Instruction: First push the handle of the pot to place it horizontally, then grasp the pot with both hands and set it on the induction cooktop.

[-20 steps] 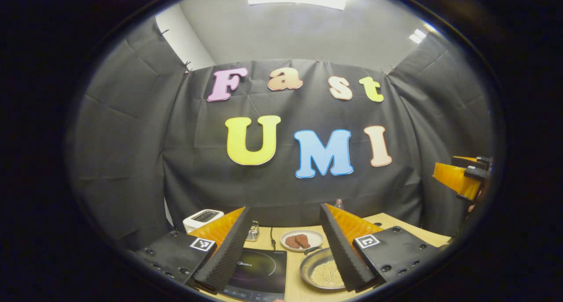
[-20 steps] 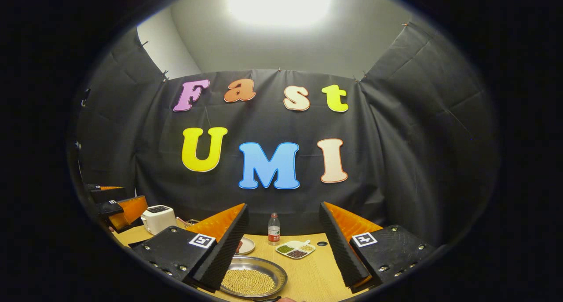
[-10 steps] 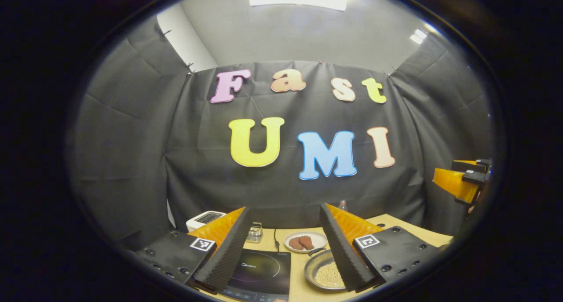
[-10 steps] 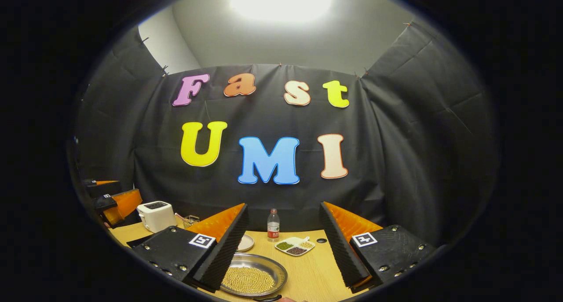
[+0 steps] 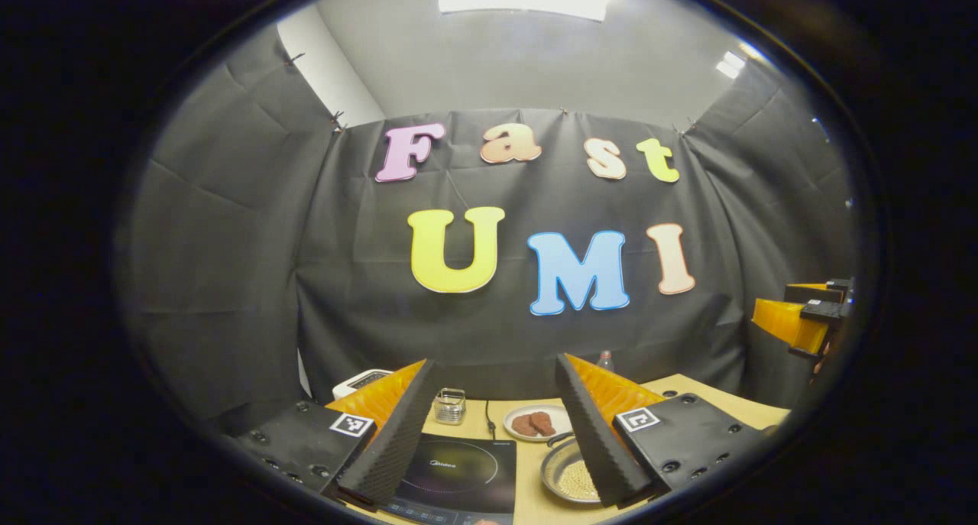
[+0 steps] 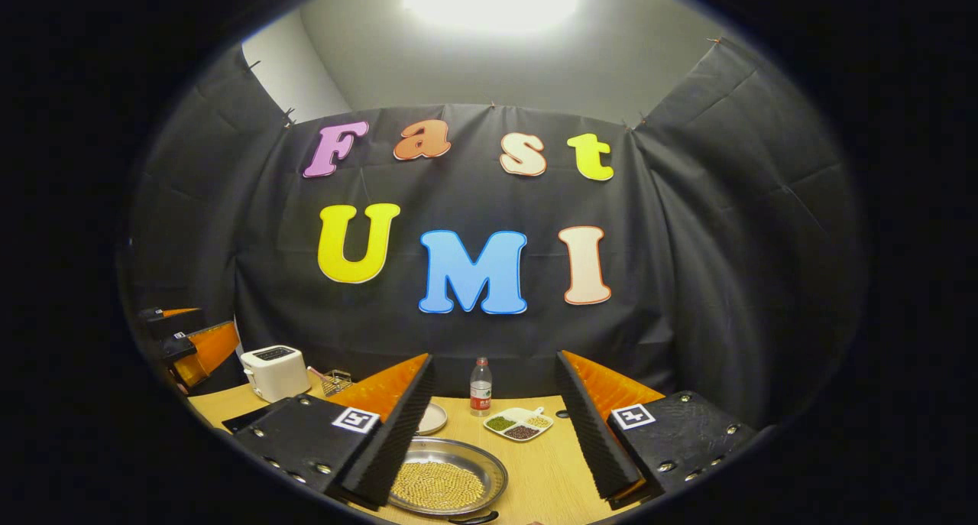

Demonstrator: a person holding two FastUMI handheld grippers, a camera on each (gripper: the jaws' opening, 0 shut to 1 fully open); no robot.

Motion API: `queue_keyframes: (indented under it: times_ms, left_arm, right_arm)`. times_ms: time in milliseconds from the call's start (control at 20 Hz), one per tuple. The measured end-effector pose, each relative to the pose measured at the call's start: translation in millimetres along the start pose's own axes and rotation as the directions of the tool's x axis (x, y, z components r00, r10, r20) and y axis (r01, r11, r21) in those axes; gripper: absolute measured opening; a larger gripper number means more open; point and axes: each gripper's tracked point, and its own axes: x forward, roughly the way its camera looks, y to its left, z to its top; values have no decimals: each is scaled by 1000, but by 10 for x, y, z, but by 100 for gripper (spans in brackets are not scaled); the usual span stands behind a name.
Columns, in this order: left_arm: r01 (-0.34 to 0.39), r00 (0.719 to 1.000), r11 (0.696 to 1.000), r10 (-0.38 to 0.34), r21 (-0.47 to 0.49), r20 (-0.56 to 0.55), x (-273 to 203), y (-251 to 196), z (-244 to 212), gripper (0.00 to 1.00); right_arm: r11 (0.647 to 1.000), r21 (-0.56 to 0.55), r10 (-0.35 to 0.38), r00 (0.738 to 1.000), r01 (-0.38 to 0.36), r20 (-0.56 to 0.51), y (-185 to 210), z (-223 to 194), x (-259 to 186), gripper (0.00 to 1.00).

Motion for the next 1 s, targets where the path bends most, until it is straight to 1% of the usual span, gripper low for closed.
queue_keyframes:
  times_ms: [50,150,200,250,300,350,400,450,500,550,600,650,700,800,900,950,1000]
  left_arm:
    - [-3,1000,1000,3,0,1,-7,18,-3,99]
    - [-6,1000,1000,6,3,3,-8,72,-8,100]
    - [-6,1000,1000,6,5,4,-7,95,1,99]
    - [-6,1000,1000,6,9,5,1,121,3,100]
    - [-5,1000,1000,5,12,8,7,144,9,100]
    - [-4,1000,1000,4,14,10,25,177,7,99]
    - [-3,1000,1000,2,13,11,27,197,12,100]
    - [-2,1000,1000,1,9,10,39,230,1,100]
    - [0,1000,1000,0,4,7,40,267,-9,100]
    - [2,1000,1000,-2,3,3,42,298,-40,100]
    - [5,1000,1000,-5,3,3,51,330,-46,100]
    - [7,1000,1000,-7,4,2,65,369,-68,100]
    - [9,1000,1000,-9,4,0,72,420,-71,100]
    - [19,1000,1000,-19,-3,2,81,473,-83,100]
    - [9,1000,1000,-9,6,5,83,573,-82,100]
    - [4,1000,1000,-4,10,9,83,614,-82,100]
    - [3,1000,1000,-3,11,11,98,640,-69,94]
  right_arm:
    - [1000,-2,2,1000,-2,-4,26,0,10,86]
    - [1000,-3,10,1000,-10,-15,85,-31,36,79]
    - [1000,-8,8,1000,-8,-21,104,-48,31,71]
    - [1000,-7,15,1000,-16,-21,124,-45,34,58]
    - [1000,-4,30,999,-30,-27,188,-70,44,52]
    - [998,-4,56,998,-56,-32,267,-78,40,52]
    - [1000,-15,26,999,-27,-35,238,-131,84,45]
    - [999,-13,49,998,-50,-28,280,-68,46,38]
    - [998,-16,65,997,-66,-37,401,-109,61,28]
    - [998,-31,48,998,-49,-40,415,-157,114,28]
    - [999,-40,4,1000,-5,-20,312,-49,-48,9]
    - [999,-38,23,1000,-23,-18,392,-66,65,1]
    - [999,-31,42,998,-43,-36,522,-177,15,6]
    - [995,-32,86,992,-90,-97,658,-413,51,3]
    - [990,-29,129,976,-136,-178,768,-682,34,4]
    - [988,-31,139,967,-149,-214,794,-808,23,4]
    - [986,-38,149,958,-163,-246,801,-930,23,3]
